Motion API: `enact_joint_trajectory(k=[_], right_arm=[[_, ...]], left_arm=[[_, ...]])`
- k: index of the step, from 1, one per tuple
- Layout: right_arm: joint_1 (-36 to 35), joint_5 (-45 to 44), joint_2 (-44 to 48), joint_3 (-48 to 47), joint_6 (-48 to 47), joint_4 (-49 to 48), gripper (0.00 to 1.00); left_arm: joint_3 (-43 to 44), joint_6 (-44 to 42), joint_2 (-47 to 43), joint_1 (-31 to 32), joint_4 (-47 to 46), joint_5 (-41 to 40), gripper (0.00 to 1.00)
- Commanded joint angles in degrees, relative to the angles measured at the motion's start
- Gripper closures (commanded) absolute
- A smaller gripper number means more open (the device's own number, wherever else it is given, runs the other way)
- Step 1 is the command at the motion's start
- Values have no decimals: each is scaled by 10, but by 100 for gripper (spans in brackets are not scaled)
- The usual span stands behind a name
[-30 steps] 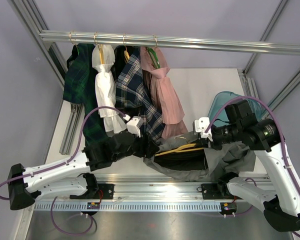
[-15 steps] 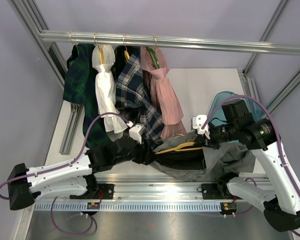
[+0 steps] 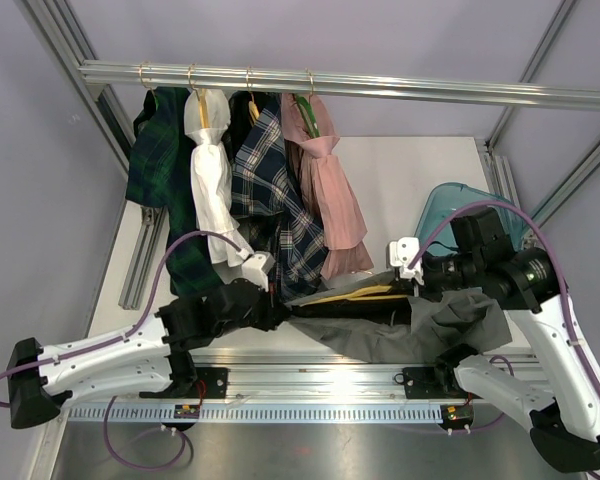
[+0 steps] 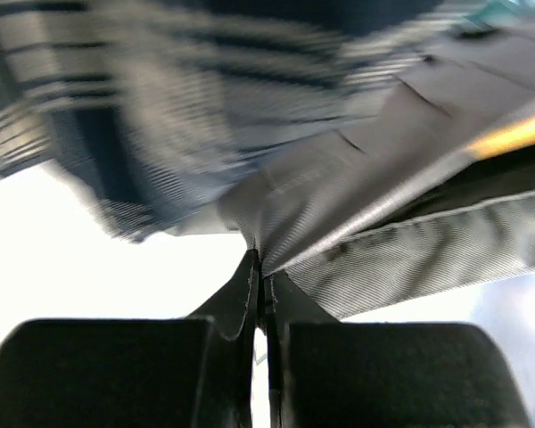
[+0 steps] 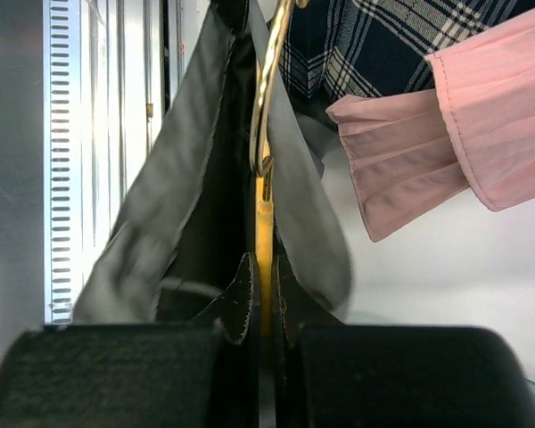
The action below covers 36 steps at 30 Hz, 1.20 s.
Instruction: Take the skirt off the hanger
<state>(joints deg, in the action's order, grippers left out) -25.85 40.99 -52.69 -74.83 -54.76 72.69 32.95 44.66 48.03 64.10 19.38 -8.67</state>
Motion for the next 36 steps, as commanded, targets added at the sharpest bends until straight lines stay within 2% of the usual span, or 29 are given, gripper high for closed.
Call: enact_joint_trajectory(k=[1, 4, 9, 15, 16, 17, 19, 20, 21, 24, 25, 29, 31, 35, 36], right_arm=[[0, -23, 38, -3, -34, -6, 100], [1, -14, 52, -21, 6, -22, 100], [0, 13, 52, -61, 63, -37, 100], [0, 10, 58, -17, 114, -66, 100], [0, -4, 55, -11, 128, -74, 100], [1, -13, 50, -3, 130, -85, 100], [0, -38, 32, -1, 124, -99, 100], [0, -42, 25, -2, 119, -102, 100], [1, -43, 10, -4, 110, -103, 100], [0, -37, -13, -15, 79, -102, 100], [1, -30, -27, -17, 56, -98, 100], [1, 5, -55, -21, -30, -56, 100], [0, 25, -72, -20, -72, -40, 100], [-11, 38, -99, -26, -132, -8, 100], [-14, 39, -111, -29, -143, -3, 100]], left_arm=[[7, 68, -30, -6, 161, -125, 100], [6, 94, -27, -16, 220, -133, 100], [-10, 114, -26, -17, 233, -130, 100], [-19, 33, -108, -17, 116, -119, 99], [-20, 20, -122, -17, 103, -121, 97], [-20, 10, -135, -18, 94, -122, 87], [-20, -13, -181, -18, 80, -130, 73], [-20, -20, -200, -17, 78, -131, 61], [-21, -35, -216, -17, 80, -133, 42], [-17, -84, -283, -16, 95, -115, 30], [-13, -93, -315, -16, 104, -115, 23], [24, -171, -362, -17, 129, -91, 15], [58, -240, -362, -16, 126, -59, 12], [119, -350, -289, -16, 130, 6, 7], [138, -394, -238, -16, 136, 24, 7]])
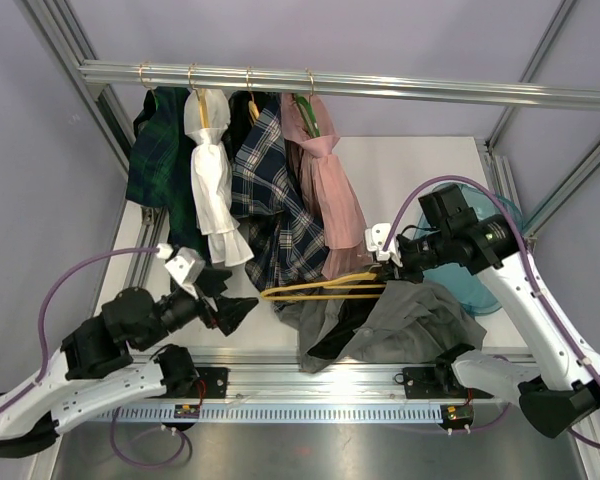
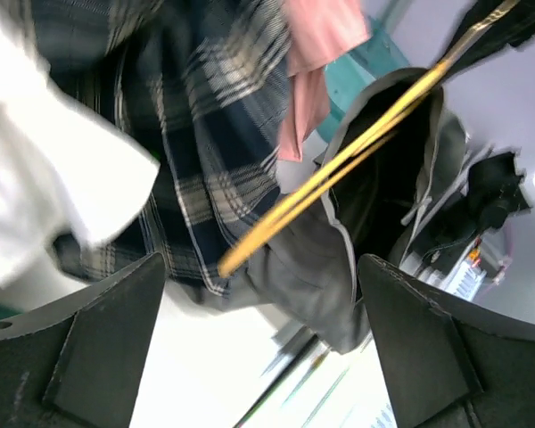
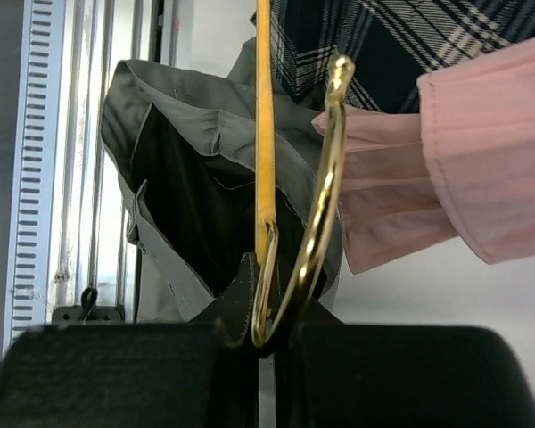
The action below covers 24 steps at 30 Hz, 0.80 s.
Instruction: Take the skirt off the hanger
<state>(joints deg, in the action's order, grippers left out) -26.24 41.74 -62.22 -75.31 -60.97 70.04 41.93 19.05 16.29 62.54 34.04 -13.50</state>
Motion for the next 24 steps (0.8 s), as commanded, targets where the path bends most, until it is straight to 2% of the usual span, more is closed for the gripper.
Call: enact_joint_trajectory(k=[1, 6, 11, 15, 18, 19, 21, 24], right_arm=[[-14, 31, -20, -25, -87, 23, 100], [-50, 19, -37, -31, -77, -6, 100], [-75, 14, -38, -33, -71, -18, 100], [-88, 17, -38, -36, -64, -25, 100], [-90, 19, -39, -38, -64, -29, 100], [-90, 21, -39, -36, -64, -29, 100], [-91, 25, -37, -34, -65, -29, 100], [-91, 33, -34, -28, -64, -32, 100]], left_arm=[[56, -160, 103, -1, -10, 112, 7], [74, -258, 238, -1, -46, 189, 7], [68, -281, 289, 0, -102, 205, 8], [44, -269, 311, 0, -139, 205, 13], [33, -263, 327, -1, -146, 215, 26], [32, -263, 332, 0, -145, 219, 38], [25, -259, 340, 0, -144, 227, 50], [14, -263, 341, 0, -144, 245, 76]])
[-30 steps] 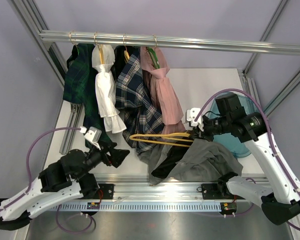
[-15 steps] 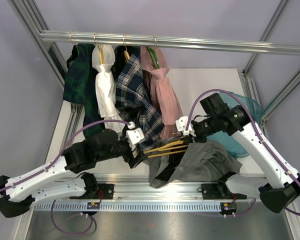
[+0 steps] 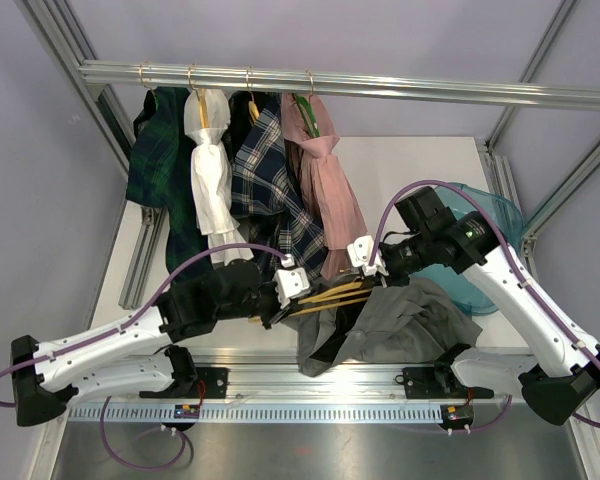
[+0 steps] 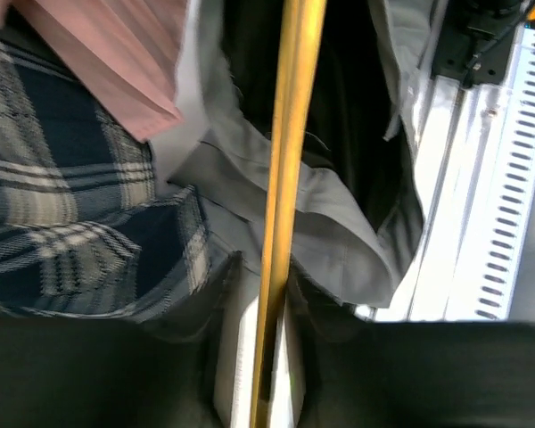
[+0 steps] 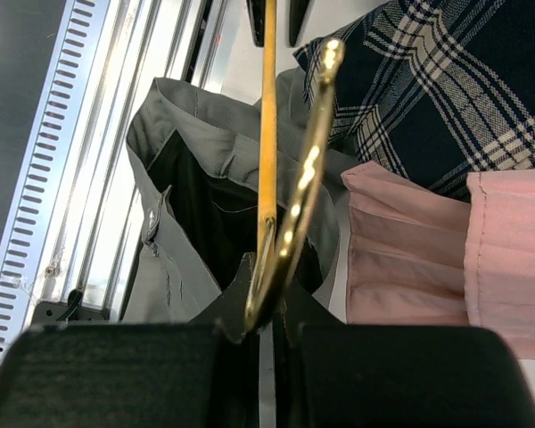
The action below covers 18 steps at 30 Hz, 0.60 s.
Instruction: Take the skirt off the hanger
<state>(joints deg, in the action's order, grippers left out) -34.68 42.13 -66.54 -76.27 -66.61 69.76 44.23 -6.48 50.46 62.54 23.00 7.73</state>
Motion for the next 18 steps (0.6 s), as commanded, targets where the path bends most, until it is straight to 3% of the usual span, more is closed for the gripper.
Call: enact_joint_trajectory(k=[1, 2, 4, 6, 7, 10, 18], right_arm=[[-7, 31, 12, -15, -7, -30, 100], [-7, 33, 14, -13, -5, -31, 100], [-5, 34, 18, -12, 29, -48, 96], [-4, 23, 28, -9, 103, -68, 84], [0, 23, 33, -7, 122, -76, 68], [19, 23, 55, 1, 155, -54, 44], [110, -49, 80, 8, 145, 38, 26]], left_arm=[[-10, -10, -4, 0, -33, 30, 85], [-11, -10, -11, 0, -30, 26, 100], [-11, -8, -23, 0, -27, 5, 100], [-12, -5, -52, 0, -17, -7, 100], [-15, -3, -63, 0, -12, -9, 100], [-16, -2, -111, 0, 20, -16, 100], [23, -12, -186, 0, 154, -57, 100]])
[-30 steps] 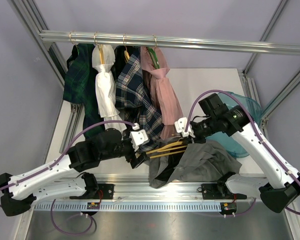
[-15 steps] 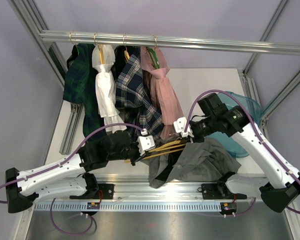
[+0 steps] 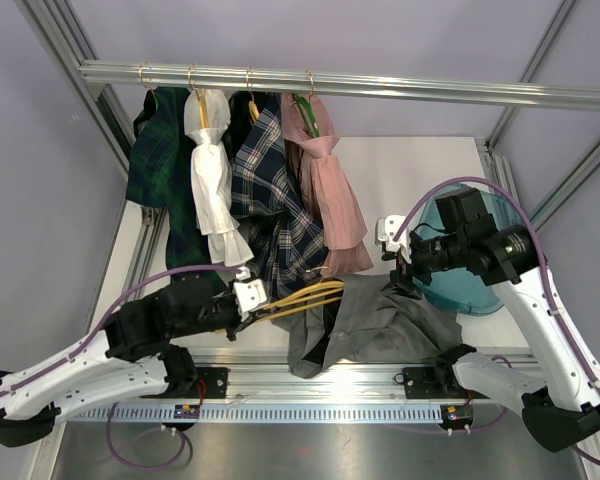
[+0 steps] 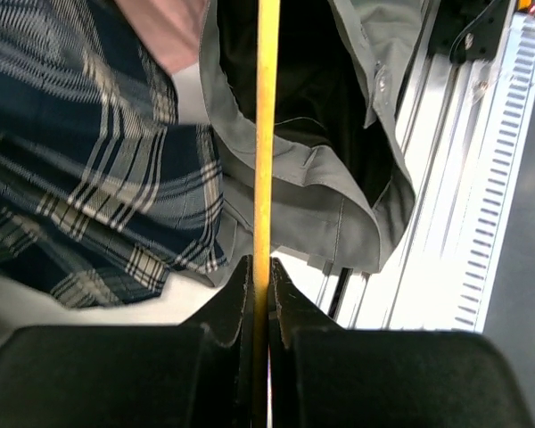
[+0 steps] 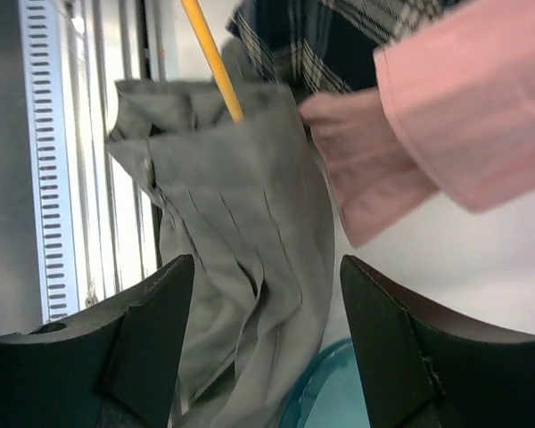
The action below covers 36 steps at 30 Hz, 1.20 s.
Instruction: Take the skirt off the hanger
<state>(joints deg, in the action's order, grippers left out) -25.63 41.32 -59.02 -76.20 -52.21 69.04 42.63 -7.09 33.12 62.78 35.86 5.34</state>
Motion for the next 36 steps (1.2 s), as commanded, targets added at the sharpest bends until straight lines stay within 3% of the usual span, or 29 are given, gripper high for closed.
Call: enact_joint_trajectory(k=[1, 9, 16, 18, 21, 23, 25, 30, 36], right_arm=[[30, -52, 8, 28, -3, 52, 26], [35, -95, 45, 115, 11, 61, 25], [35, -163, 54, 195, 133, -80, 28], [35, -192, 49, 203, 177, -133, 32], [35, -221, 38, 196, 205, -165, 60], [35, -250, 37, 192, 212, -167, 87], [37, -269, 39, 193, 214, -168, 100], [84, -316, 51, 203, 257, -178, 100], [159, -302, 50, 210, 255, -167, 100]], left_arm=[[44, -10, -17, -2, 32, -36, 100], [79, 1, -20, -2, 52, -45, 100], [91, 37, -17, -3, 13, -30, 100], [92, 44, -18, -2, 4, -23, 100], [98, 49, -17, -2, 10, -24, 100], [117, 53, -15, -2, 30, -30, 100], [137, 54, -14, -2, 62, -41, 100], [260, 59, 5, -3, 166, -74, 100], [403, 92, 34, -2, 343, -83, 100]])
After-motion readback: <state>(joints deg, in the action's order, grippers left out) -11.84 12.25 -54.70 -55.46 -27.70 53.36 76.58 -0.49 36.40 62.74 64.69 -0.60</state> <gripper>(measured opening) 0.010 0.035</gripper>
